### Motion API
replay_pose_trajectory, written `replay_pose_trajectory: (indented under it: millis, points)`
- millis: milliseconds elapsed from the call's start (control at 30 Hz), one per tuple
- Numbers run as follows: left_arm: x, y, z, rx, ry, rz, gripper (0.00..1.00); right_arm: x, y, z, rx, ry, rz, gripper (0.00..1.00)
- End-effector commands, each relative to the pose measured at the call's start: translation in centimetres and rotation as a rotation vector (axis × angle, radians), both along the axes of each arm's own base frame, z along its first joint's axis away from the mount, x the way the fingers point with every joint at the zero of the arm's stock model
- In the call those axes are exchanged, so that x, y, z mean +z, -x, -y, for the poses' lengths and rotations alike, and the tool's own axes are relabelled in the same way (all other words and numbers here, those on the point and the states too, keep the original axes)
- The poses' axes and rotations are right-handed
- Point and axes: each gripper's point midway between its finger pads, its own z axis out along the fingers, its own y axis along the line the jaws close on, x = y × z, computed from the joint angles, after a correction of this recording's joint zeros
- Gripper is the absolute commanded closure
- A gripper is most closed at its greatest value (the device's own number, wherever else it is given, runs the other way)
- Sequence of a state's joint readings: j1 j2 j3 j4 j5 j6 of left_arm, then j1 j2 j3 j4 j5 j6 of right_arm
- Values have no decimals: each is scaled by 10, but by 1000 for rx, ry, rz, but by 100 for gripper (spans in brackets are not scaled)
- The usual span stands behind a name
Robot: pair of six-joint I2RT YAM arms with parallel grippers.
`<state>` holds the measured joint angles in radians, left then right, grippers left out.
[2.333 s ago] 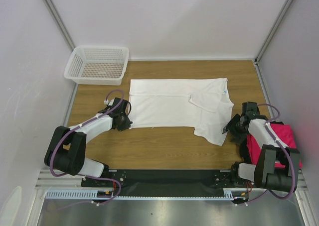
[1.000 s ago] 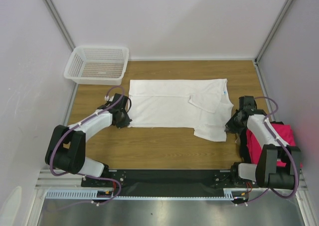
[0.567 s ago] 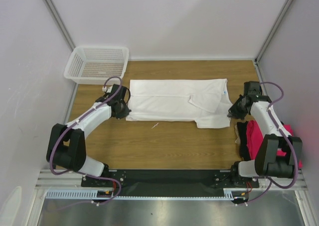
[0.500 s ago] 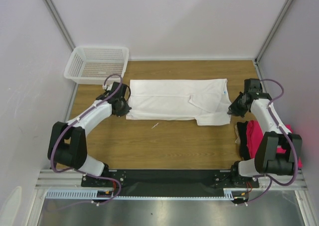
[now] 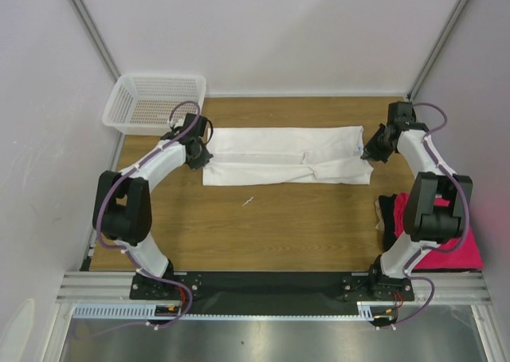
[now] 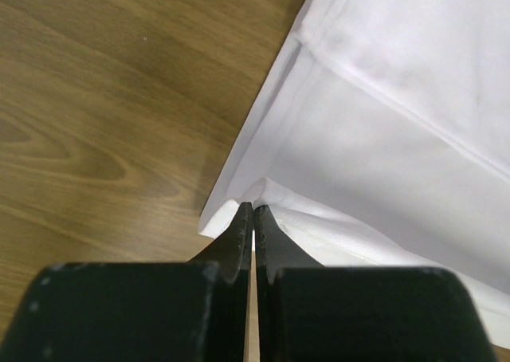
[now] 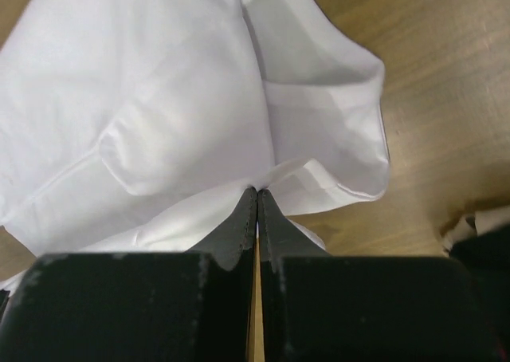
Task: Fold and stack the t-shirts
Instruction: Fold the tshirt
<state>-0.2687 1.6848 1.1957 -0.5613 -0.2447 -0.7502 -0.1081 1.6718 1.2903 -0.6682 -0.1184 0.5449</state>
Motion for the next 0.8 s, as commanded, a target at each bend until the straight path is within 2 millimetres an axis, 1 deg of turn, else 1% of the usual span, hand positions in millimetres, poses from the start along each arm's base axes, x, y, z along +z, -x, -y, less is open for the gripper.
replay_pose_trajectory:
  millis: [0, 33, 67, 133, 167, 200, 233, 300, 333, 467, 633, 767]
  points:
    - [8, -20, -11, 38, -31, 34, 100, 16, -31, 7, 23, 21, 69, 100]
    - [11, -25, -11, 44, -28, 44, 100, 17, -35, 8, 28, 23, 72, 100]
    - [11, -27, -12, 48, -31, 46, 99, 21, -42, 8, 32, 18, 85, 100]
    - [9, -31, -10, 52, -27, 52, 100, 20, -50, 9, 41, 17, 90, 100]
    - [10, -35, -10, 54, -24, 61, 100, 25, -56, 8, 52, 16, 108, 100]
    - [11, -38, -9, 54, -21, 73, 100, 25, -59, 9, 54, 16, 108, 100]
    - [10, -39, -8, 55, -19, 73, 100, 19, -61, 9, 58, 17, 98, 100]
    - [12, -43, -9, 65, -22, 83, 100, 19, -65, 10, 62, 19, 99, 100]
    - [11, -44, -9, 66, -22, 81, 100, 14, -67, 9, 68, 14, 91, 100]
    - [7, -51, -8, 63, -28, 80, 100, 8, -75, 8, 81, 2, 89, 100]
    - [14, -64, -10, 68, -50, 108, 100, 6, -83, 8, 88, 2, 94, 100]
    - [23, -75, -8, 56, -54, 139, 100, 9, -92, 8, 91, -1, 112, 100]
